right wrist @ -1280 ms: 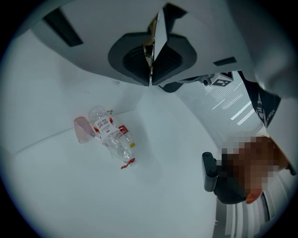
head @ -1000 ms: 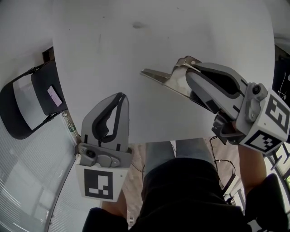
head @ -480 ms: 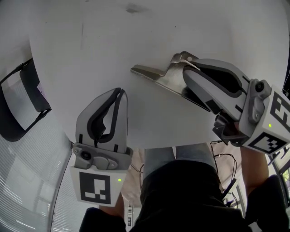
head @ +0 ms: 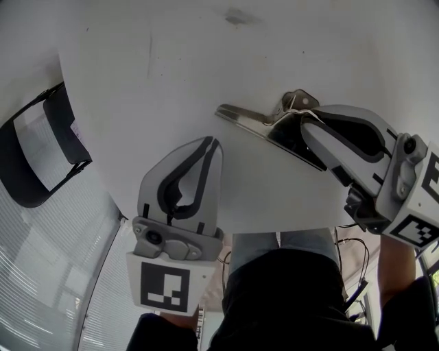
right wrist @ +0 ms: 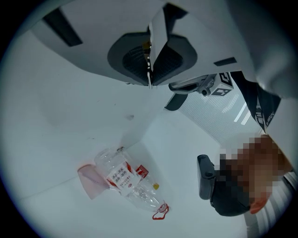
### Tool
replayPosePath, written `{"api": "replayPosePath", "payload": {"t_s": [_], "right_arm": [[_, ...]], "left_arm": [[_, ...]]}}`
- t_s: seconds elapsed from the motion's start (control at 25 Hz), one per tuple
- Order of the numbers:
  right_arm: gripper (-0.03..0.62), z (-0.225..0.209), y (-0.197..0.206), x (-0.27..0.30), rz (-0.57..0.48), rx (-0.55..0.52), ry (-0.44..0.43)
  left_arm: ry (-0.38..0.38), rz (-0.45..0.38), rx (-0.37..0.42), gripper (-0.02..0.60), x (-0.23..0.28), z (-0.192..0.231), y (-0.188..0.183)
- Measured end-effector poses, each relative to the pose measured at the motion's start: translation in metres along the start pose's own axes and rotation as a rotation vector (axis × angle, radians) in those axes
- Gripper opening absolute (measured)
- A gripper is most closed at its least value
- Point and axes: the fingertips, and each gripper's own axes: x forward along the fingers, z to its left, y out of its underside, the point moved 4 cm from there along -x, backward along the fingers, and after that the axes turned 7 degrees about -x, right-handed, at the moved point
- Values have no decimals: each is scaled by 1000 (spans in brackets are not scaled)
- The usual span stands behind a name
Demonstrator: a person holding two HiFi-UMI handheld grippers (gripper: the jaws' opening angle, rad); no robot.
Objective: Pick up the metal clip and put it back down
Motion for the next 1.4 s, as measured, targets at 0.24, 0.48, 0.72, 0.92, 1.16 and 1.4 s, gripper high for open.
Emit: {"api": "replayPosePath", "payload": {"t_s": [0.24,0.48,0.72,0.92,1.16,1.4], "right_arm": [[37,-1,-2,-2,3,-30,23],[38,-2,-4,-3,6,-56,42],[38,-3,-6,-5,6,-74,51],[37,-4,-8,-6,7,-96,68],[37,-3,-10,-13,46,-208,181],[25,2,-2,-18,73,-273,284]], "left_arm": [[5,13,-4,23,4,0,5],[8,12,-5,23,9,1,1],[12,15,0,23,13,2,3],[10,17,5,23,16,0,4],[-43,46,16,23,14,-2,-4],[-75,96,44,23,13,-12,-4]]}}
